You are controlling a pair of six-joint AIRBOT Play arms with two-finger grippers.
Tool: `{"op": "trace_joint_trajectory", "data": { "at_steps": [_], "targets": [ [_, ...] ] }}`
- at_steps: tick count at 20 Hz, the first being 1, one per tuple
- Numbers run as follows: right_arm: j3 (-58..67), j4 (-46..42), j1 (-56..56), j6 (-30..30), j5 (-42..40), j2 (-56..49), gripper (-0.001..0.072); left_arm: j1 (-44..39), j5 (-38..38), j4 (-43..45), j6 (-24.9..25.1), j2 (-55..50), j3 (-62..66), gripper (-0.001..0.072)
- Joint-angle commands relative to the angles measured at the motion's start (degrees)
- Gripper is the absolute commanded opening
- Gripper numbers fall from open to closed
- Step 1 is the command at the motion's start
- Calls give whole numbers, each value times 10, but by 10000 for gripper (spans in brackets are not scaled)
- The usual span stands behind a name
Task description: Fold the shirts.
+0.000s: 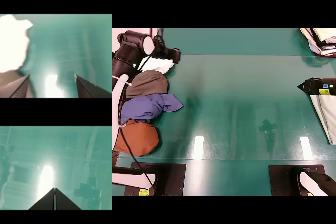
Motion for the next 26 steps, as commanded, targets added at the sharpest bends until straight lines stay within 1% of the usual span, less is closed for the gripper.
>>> {"op": "trace_joint_trajectory", "data": {
  "at_steps": [1,3,6,11,12,13,14,15,17,19,20,22,24,26],
  "targets": [
    [0,1,0,8,5,0,17,81,52,-1,-31,-64,0,666],
    [0,1,0,19,4,0,17,116,85,-33,-30,-100,0,666],
    [0,1,0,19,-3,0,17,138,127,-36,-22,-140,1,666],
    [0,1,0,19,-16,0,17,141,137,-34,-21,-168,4,662],
    [0,0,0,19,-22,0,18,141,125,-35,-21,-168,15,501],
    [0,1,0,19,-30,0,18,141,105,-35,-21,-168,32,223],
    [0,1,0,19,-37,0,18,141,78,-35,-20,-168,58,22],
    [0,1,0,19,-43,0,18,141,51,-37,-21,-168,91,31],
    [2,1,0,19,-50,0,18,141,0,-48,-21,-162,162,21],
    [12,1,0,19,-52,0,18,139,-13,-62,-20,-124,209,21],
    [26,1,0,19,-53,0,17,134,-15,-62,-16,-93,223,21],
    [71,1,0,19,-56,0,18,118,-21,-63,15,-13,227,21],
    [122,1,0,19,-67,0,17,90,-61,-64,46,68,227,21],
    [168,1,0,19,-73,0,17,48,-117,-66,57,135,223,21]
  ]
}}
